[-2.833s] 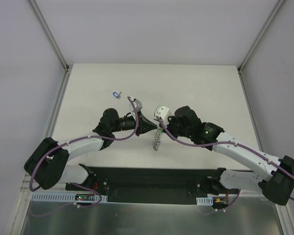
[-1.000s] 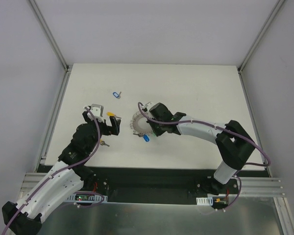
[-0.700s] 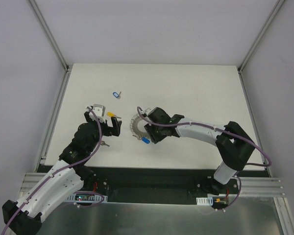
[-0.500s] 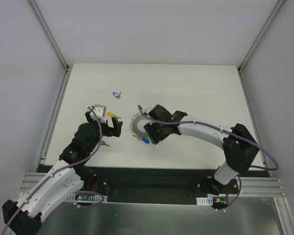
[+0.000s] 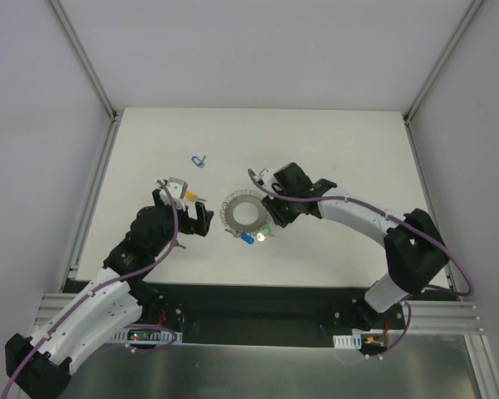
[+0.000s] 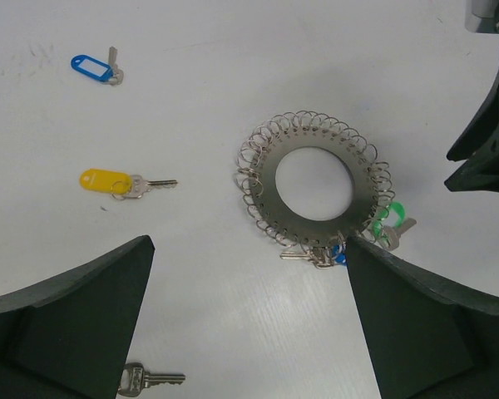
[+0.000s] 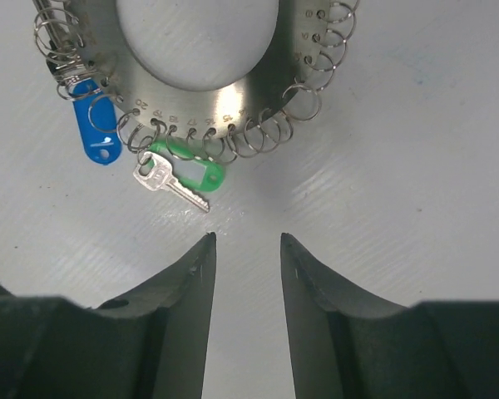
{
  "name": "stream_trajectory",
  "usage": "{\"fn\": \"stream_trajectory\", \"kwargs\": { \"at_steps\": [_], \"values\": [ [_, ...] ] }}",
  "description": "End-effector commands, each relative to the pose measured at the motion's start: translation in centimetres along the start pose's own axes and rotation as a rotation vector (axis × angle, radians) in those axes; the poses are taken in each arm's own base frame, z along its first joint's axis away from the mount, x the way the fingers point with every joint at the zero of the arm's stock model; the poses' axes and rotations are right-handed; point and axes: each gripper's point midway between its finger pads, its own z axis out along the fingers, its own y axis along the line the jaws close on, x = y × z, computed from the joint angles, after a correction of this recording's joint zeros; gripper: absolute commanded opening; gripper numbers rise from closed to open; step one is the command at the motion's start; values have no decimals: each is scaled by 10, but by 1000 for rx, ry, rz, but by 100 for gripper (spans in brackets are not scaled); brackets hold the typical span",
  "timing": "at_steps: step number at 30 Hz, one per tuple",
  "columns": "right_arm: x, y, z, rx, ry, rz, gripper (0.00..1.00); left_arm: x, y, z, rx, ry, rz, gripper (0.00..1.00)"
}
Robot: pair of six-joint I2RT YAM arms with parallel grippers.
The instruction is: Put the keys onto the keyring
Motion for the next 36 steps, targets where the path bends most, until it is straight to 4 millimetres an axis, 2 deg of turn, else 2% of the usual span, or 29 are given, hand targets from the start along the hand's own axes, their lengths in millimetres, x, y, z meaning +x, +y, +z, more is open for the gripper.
{"fn": "stream_trajectory", "kwargs": {
  "at_steps": [1, 8, 14, 31, 34, 36],
  "values": [
    [-19, -11, 15, 1, -36, -180, 39, -21, -7, 0, 36, -36, 9, 99],
    [-26, -20, 31, 24, -15, -260, 39, -19, -10, 3, 44, -4, 1, 99],
    [-41, -20, 37, 9, -37, -310, 37, -16, -11, 3, 40, 9, -23, 99],
    [-32, -15, 66, -60, 31, -350, 34, -10, -12, -4, 42, 50, -43, 99],
    [-30, -18, 69, -50, 42, -346, 29, -10, -11, -5, 42, 52, -44, 99],
    [-30, -18, 69, -46, 43, -346, 19, -11, -11, -7, 41, 47, -45, 99]
  ]
}}
